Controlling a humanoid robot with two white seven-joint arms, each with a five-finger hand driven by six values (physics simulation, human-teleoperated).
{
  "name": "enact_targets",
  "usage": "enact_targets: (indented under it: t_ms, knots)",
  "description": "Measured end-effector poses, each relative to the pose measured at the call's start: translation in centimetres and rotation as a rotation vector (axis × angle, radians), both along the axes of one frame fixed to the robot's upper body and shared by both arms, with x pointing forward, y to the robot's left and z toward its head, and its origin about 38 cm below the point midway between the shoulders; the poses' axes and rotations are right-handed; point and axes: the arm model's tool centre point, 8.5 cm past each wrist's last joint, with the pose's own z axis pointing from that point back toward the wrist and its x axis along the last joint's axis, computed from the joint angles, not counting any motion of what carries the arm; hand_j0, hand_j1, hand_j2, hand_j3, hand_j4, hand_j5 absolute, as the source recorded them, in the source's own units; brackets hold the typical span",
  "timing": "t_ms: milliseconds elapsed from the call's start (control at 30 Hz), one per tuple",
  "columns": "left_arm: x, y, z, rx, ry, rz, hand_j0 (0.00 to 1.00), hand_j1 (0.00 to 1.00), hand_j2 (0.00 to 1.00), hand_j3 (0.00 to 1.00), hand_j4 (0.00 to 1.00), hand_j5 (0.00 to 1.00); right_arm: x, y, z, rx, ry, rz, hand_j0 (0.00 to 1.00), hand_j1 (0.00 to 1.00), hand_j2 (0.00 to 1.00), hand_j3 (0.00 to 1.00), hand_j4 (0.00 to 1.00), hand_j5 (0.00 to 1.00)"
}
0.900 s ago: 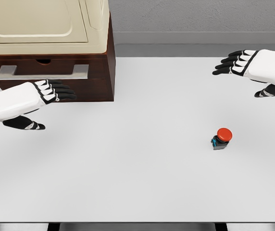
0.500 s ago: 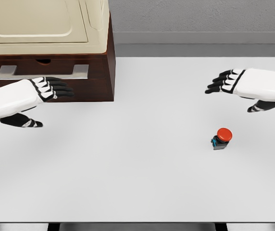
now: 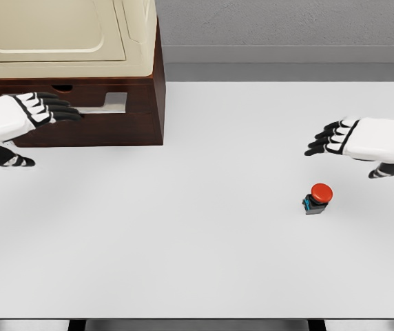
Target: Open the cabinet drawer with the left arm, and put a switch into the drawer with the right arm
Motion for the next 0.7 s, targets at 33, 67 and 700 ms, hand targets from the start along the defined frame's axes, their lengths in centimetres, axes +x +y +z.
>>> enact_targets:
  t_ms: [33,67,700]
  knots:
    - [-0.2,0.1,1.1,-0.007,-0.006,-0.004,1.0,1.0,1.0,1.0,1.0,1.0,-0.1,0.1,-0.2,-0.004,0.004,0.005,1.0,1.0,1.0,1.0,1.0,1.0]
    - [-0.3,0.1,1.9,-0.017,-0.01,-0.008,1.0,1.0,1.0,1.0,1.0,1.0,-0.2,0.3,-0.4,-0.009,0.009,0.01,1.0,1.0,1.0,1.0,1.0,1.0]
    - [-1.5,-2.7,-0.2,-0.161,0.346,-0.158,1.0,1.0,1.0,1.0,1.0,1.0,-1.4,1.5,-4.3,-0.127,0.068,0.072,1.0,1.0,1.0,1.0,1.0,1.0]
